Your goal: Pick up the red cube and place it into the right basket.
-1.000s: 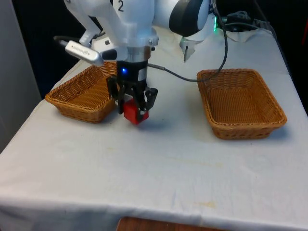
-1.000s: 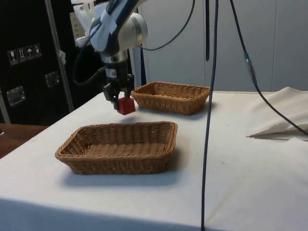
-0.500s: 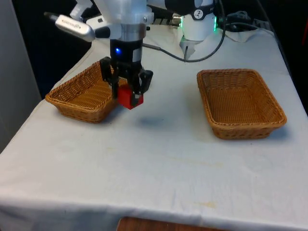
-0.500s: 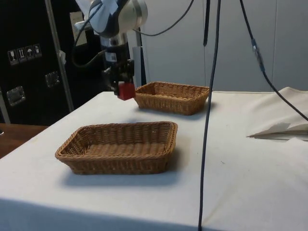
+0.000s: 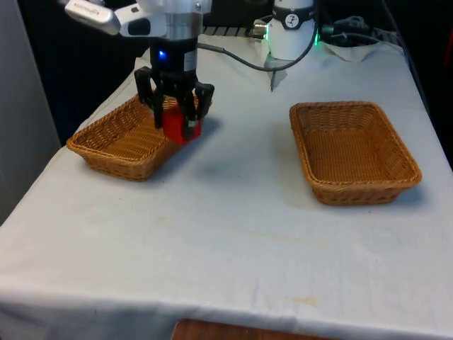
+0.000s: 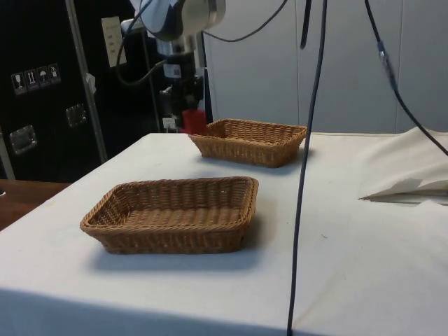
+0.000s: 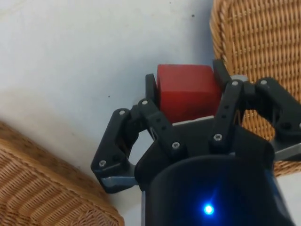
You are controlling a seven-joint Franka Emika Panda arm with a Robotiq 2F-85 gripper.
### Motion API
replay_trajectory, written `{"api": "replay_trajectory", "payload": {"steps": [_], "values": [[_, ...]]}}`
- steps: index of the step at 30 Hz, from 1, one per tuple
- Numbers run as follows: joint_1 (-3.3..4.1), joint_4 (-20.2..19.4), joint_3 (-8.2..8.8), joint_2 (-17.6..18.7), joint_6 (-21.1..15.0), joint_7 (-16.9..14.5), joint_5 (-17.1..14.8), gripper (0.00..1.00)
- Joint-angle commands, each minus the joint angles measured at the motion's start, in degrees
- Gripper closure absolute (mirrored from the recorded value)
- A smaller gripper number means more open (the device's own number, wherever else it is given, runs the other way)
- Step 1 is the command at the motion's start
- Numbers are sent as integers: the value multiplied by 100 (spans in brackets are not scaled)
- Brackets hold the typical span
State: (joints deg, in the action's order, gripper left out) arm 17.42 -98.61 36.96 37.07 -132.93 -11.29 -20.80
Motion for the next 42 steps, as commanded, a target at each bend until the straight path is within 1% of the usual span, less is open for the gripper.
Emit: {"api": "replay_trajectory", "payload": {"steps": [1, 3, 4, 5, 6, 13, 14, 15, 22, 23, 24, 26, 27, 32, 33, 34, 37, 38, 42], "values": [[6, -80, 6, -69, -80, -86, 0, 90], [0, -143, 40, -126, -86, -223, -6, 90], [0, -143, 40, -126, -86, -223, -6, 90], [0, -80, 46, -74, -6, -178, 0, 90], [-6, -183, 57, -160, -92, -315, -6, 90], [-23, -338, 155, -258, -120, -693, -29, 90], [-6, -269, 166, -206, -34, -607, -11, 90], [-29, -355, 166, -264, -126, -739, -34, 90], [-86, -470, 292, -286, -149, -1152, -143, 90], [-46, -418, 327, -235, -92, -1066, -109, 90], [-86, -481, 315, -286, -149, -1209, -172, 90], [-109, -504, 350, -281, -149, -1335, -223, 90], [-120, -521, 390, -275, -149, -1450, -281, 90], [-160, -573, 464, -264, -149, -1725, -395, 90], [-115, -550, 510, -235, -97, -1656, -361, 90], [-178, -584, 476, -264, -149, -1788, -424, 90], [-212, -607, 510, -246, -155, -1960, -521, 90], [-252, -625, 516, -223, -160, -2086, -607, 90], [-321, -636, 539, -143, -201, -2378, -819, 90]]}}
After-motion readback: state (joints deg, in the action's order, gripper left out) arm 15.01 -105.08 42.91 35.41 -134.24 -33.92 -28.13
